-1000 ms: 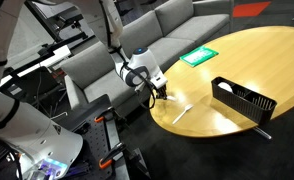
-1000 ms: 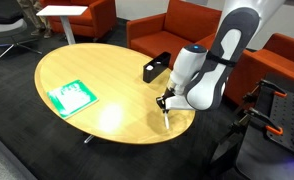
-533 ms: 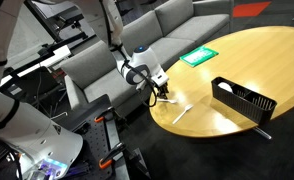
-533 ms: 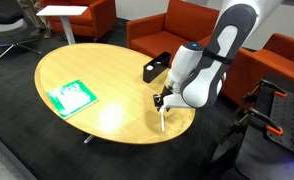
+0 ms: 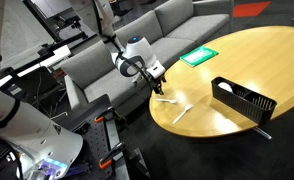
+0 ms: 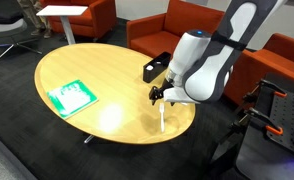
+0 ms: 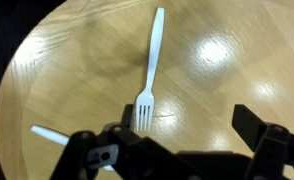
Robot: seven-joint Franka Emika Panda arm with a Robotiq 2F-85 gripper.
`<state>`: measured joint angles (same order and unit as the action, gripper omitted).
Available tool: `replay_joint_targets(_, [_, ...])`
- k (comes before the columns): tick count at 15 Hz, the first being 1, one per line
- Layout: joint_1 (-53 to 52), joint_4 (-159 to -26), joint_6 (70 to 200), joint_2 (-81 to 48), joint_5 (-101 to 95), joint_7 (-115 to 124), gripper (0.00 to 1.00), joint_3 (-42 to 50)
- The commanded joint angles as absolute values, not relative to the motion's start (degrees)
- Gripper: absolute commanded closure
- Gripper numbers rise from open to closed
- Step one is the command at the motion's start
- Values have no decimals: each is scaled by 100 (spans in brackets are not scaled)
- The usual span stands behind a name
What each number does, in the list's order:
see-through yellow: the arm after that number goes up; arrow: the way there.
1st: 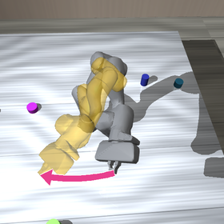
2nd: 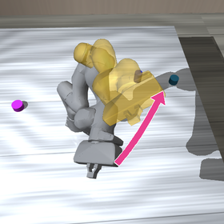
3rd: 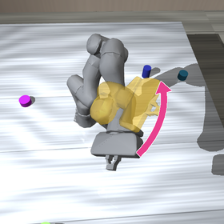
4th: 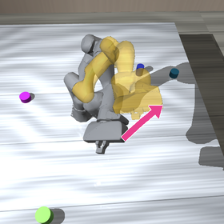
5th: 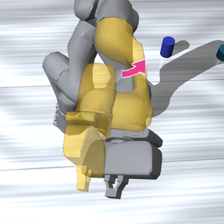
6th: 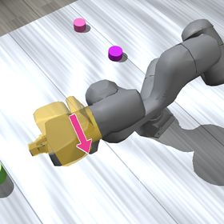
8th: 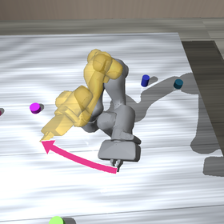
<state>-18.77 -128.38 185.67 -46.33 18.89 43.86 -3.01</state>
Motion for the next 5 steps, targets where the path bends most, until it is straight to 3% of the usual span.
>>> replay_joint_targets(1, [-2411,-13706,18084,-3502,2185,4322,0,30])
replay_joint_targets(5, [-3091,-14130,17702,-2834,2050,4475,0,616])
